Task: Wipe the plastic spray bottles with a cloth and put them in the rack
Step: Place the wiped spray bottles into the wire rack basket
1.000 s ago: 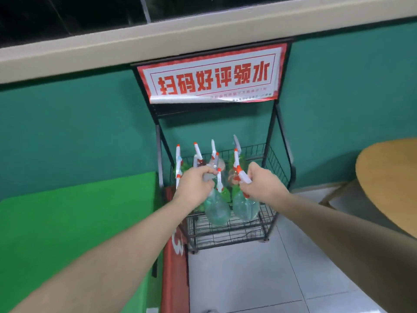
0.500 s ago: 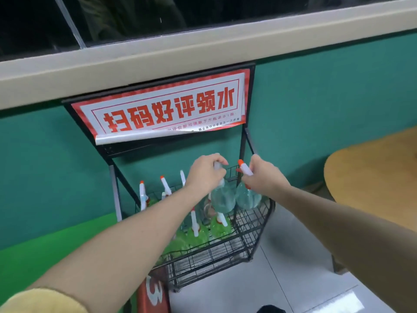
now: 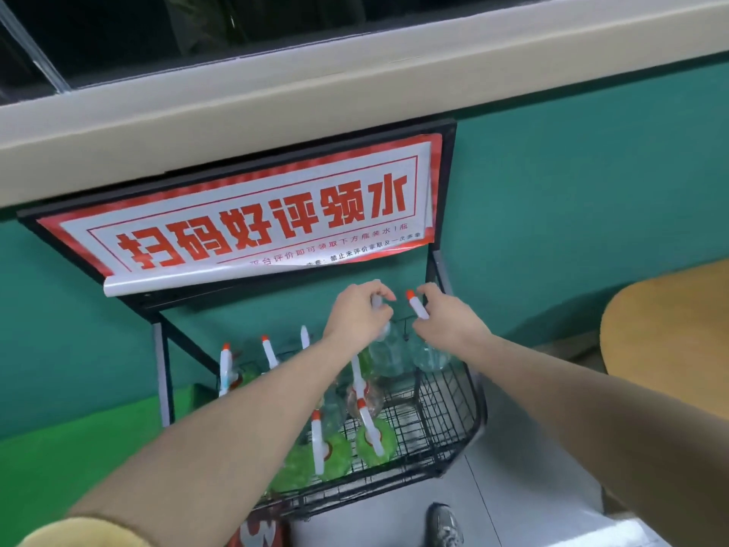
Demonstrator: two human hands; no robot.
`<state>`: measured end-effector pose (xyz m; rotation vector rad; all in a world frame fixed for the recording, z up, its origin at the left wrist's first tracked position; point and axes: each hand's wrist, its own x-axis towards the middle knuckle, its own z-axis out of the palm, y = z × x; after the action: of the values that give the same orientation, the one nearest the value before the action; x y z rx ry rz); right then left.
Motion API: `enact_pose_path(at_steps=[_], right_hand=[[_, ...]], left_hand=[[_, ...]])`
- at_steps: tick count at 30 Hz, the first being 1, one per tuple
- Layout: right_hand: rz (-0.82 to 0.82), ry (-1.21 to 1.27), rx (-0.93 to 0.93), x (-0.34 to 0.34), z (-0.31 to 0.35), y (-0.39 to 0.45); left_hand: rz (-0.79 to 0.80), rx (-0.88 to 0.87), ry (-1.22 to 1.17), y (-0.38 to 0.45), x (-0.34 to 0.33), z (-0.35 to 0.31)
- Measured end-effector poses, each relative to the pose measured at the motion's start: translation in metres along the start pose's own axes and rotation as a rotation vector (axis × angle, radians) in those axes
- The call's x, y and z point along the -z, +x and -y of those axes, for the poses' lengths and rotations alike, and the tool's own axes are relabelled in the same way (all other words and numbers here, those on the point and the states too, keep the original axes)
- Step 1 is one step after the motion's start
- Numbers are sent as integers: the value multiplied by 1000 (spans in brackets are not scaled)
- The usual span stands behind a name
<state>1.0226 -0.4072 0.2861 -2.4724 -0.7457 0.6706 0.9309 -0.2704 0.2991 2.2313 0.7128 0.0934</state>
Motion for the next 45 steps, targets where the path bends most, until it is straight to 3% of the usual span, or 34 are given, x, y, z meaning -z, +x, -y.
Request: enact_pose_path(at_steps=[16, 28, 35, 45], right_hand=[[139, 95, -58, -56, -28, 15], [233, 220, -137, -102, -60, 7], [265, 275, -130, -120, -69, 11], [242, 241, -123, -124, -63, 12]], left_hand=[[41, 136, -2, 61, -62, 41], [165, 192, -45, 69, -94, 67], [129, 264, -158, 70, -107, 78], [201, 320, -277, 78, -90, 75]])
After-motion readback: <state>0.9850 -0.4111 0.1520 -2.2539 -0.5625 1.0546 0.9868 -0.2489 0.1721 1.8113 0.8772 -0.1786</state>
